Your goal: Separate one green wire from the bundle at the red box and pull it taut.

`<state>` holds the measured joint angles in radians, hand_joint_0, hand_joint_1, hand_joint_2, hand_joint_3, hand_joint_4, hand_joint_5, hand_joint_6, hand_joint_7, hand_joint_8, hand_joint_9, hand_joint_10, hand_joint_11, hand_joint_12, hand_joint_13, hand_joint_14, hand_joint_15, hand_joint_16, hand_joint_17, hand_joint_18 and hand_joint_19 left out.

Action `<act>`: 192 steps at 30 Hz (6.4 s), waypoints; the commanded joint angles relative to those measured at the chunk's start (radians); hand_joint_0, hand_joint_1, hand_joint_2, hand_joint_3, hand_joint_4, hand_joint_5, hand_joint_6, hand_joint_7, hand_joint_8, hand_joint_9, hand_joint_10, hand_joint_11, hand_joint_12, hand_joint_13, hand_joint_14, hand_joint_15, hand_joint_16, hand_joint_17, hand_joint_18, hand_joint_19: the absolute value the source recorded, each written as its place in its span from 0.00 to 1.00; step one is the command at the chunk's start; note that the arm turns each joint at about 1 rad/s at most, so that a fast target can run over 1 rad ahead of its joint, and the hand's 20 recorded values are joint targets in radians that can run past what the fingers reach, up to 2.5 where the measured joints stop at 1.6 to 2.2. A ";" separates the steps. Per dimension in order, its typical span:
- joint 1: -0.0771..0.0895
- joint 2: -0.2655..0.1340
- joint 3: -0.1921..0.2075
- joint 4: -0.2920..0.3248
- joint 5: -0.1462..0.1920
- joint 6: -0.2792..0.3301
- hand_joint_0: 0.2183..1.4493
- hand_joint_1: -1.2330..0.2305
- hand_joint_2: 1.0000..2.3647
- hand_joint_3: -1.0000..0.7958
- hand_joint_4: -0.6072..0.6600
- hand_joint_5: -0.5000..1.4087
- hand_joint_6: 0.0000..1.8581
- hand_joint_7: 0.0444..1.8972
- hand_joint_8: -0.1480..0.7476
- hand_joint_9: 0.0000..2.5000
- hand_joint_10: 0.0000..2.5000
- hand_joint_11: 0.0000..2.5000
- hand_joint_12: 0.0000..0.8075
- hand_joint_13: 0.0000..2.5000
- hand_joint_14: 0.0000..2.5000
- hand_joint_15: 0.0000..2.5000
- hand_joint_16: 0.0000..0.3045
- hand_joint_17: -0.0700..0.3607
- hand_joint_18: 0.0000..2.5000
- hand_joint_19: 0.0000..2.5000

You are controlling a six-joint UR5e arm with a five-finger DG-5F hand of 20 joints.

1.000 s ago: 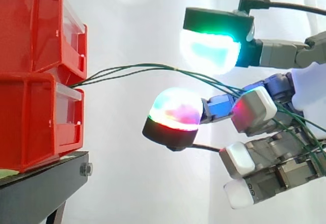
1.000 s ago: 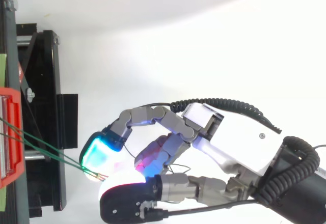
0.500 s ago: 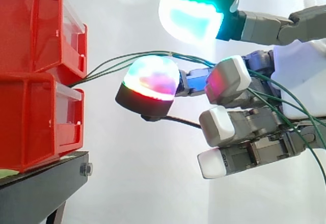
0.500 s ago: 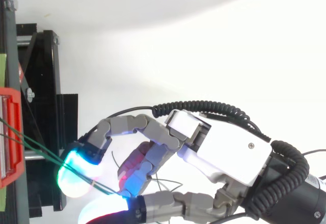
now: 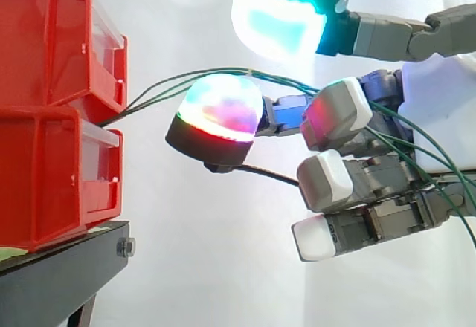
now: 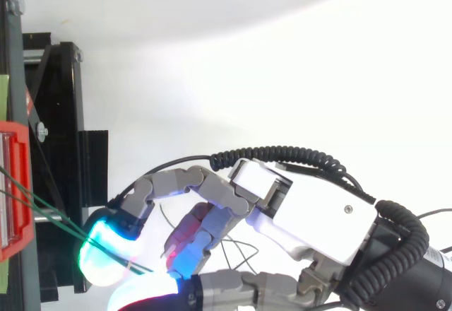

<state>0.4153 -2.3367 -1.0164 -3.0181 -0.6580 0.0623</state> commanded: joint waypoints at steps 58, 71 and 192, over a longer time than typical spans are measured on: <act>-0.036 0.017 0.107 -0.360 -0.112 0.123 0.29 0.34 0.00 0.28 0.53 0.16 0.49 0.44 0.46 0.55 0.01 0.37 0.43 0.51 0.01 0.34 0.15 0.41 0.35 0.27; -0.043 0.034 0.107 -0.407 -0.123 0.125 0.25 0.50 0.00 0.28 0.55 0.16 0.48 0.43 0.48 0.56 0.01 0.37 0.45 0.51 0.01 0.33 0.16 0.42 0.34 0.27; -0.047 0.160 -0.014 -0.332 -0.164 0.030 0.30 0.30 0.00 0.28 0.51 0.17 0.47 0.51 0.45 0.59 0.01 0.38 0.40 0.53 0.01 0.36 0.14 0.38 0.32 0.28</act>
<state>0.3682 -2.1765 -1.0319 -3.3514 -0.8226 0.0918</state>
